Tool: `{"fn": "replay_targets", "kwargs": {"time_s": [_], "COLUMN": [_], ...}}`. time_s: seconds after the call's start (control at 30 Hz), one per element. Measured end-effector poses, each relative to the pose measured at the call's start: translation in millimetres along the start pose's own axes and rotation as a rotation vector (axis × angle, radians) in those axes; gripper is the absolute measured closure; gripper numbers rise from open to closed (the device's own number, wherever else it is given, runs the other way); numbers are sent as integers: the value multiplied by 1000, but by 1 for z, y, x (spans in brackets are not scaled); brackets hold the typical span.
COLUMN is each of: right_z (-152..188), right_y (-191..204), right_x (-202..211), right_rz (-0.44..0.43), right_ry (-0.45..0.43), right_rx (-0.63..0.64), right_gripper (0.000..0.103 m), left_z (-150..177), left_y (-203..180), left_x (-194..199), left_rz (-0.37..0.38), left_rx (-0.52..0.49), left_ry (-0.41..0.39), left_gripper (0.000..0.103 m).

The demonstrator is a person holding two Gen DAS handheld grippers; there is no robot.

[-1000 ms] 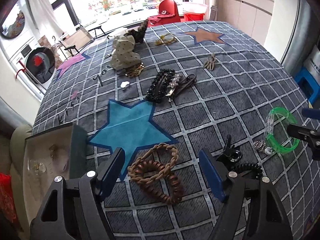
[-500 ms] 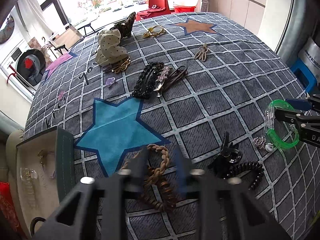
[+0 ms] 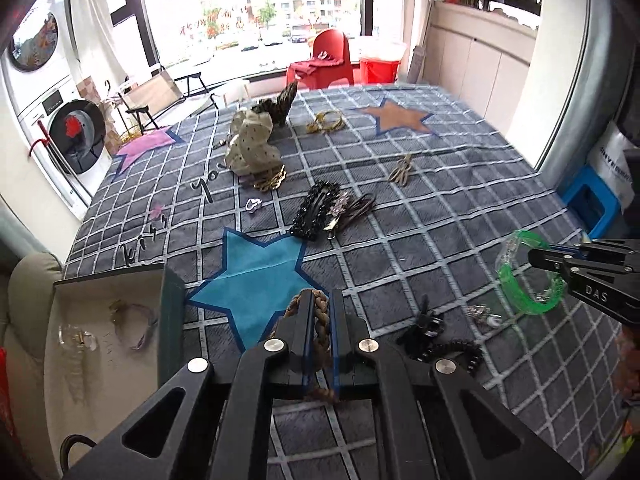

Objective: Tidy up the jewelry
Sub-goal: 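Grasp the brown bead bracelet with the left tool while the right tool grasps the green bangle, then carry the brown bracelet and green bangle over the beige box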

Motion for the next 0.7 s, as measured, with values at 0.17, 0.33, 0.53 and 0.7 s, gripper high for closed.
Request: {"fn": "replay_targets", "kwargs": {"time_s": [0.17, 0.33, 0.53, 0.7], "right_z": [5, 14, 24, 31], "right_y": [4, 13, 26, 43], "right_x": [19, 37, 56, 69], "right_rz": [-25, -56, -83, -97], "right_ry": [-24, -47, -62, -72], "right_rx": [-9, -18, -17, -1], "right_gripper": [94, 94, 94, 94], "left_z": [8, 22, 44, 60], "left_y": [-3, 1, 14, 28], "left_x": [24, 50, 76, 92], "left_rz": [32, 54, 72, 76], "left_rx": [9, 32, 70, 101], "left_ry": [-30, -61, -82, -96], "left_gripper": [94, 94, 94, 94]}}
Point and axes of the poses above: each gripper's, at about its wrist camera, not at the fingertips, and x roughly against the way its jaws point, y to its left, z to its underside, the point moved 1 cm from there along -x, roughly the way its jaws point, and after that the axes turned 9 degrees about x, right-handed, at the moved point
